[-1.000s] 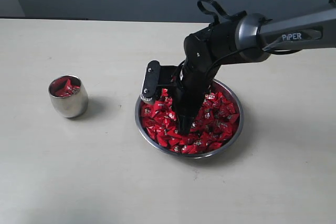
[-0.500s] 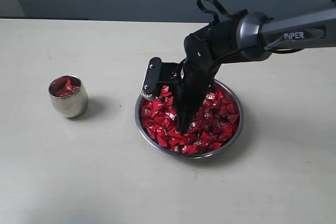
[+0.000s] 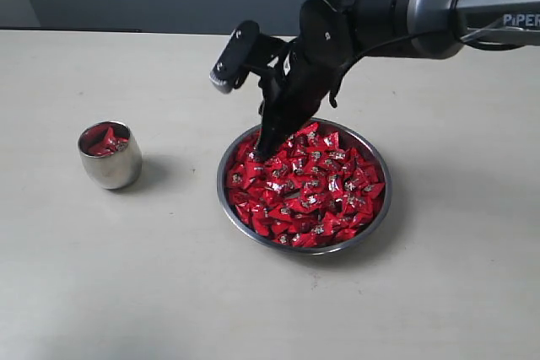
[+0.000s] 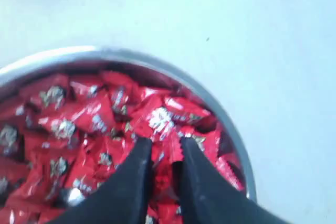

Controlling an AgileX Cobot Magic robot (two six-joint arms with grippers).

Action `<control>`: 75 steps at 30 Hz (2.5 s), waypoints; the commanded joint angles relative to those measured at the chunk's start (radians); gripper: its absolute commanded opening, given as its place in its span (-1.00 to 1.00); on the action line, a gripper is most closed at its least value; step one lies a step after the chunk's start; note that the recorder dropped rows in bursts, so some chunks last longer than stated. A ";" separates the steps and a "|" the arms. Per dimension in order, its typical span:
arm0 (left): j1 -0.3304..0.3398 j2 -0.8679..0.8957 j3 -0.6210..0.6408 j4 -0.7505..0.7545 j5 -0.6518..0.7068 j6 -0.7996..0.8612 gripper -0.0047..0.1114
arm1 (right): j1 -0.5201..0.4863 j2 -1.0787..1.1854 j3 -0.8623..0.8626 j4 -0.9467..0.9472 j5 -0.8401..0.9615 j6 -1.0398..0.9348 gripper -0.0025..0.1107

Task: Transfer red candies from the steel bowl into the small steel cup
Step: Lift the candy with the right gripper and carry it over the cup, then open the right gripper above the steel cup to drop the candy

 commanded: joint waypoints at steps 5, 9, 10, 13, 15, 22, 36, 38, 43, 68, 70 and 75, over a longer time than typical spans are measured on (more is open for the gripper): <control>-0.008 -0.004 0.004 0.001 -0.002 -0.003 -0.91 | -0.002 0.002 -0.125 0.290 -0.136 0.004 -0.97; -0.008 -0.004 0.004 0.001 -0.002 -0.003 -0.91 | -0.002 0.038 -0.202 0.648 -0.131 -0.248 -0.97; -0.008 -0.004 0.004 0.001 -0.002 -0.003 -0.91 | -0.002 0.053 -0.227 0.728 -0.120 -0.305 -0.97; -0.008 -0.004 0.004 0.001 -0.002 -0.003 -0.91 | -0.002 0.107 -0.314 0.869 -0.057 -0.386 -0.97; -0.008 -0.004 0.004 0.001 -0.002 -0.003 -0.91 | 0.000 0.157 -0.384 0.877 -0.012 -0.388 -0.97; -0.008 -0.004 0.004 0.001 -0.002 -0.003 -0.91 | 0.060 0.385 -0.735 0.898 0.256 -0.379 -0.97; -0.008 -0.004 0.004 0.001 -0.002 -0.003 -0.91 | 0.106 0.484 -0.800 0.844 0.235 -0.331 -0.97; -0.008 -0.004 0.004 0.001 -0.002 -0.003 -0.91 | 0.106 0.486 -0.800 0.840 0.226 -0.331 -0.97; -0.008 -0.004 0.004 0.001 -0.002 -0.003 -0.91 | 0.109 0.505 -0.800 0.802 0.235 -0.331 -0.97; -0.008 -0.004 0.004 0.001 -0.002 -0.003 -0.91 | 0.116 0.507 -0.800 0.802 0.236 -0.346 -0.95; -0.008 -0.004 0.004 0.001 -0.002 -0.003 -0.91 | 0.116 0.507 -0.800 0.802 0.236 -0.346 -0.77; -0.008 -0.004 0.004 0.001 -0.002 -0.003 -0.91 | 0.116 0.507 -0.800 0.802 0.230 -0.346 -0.22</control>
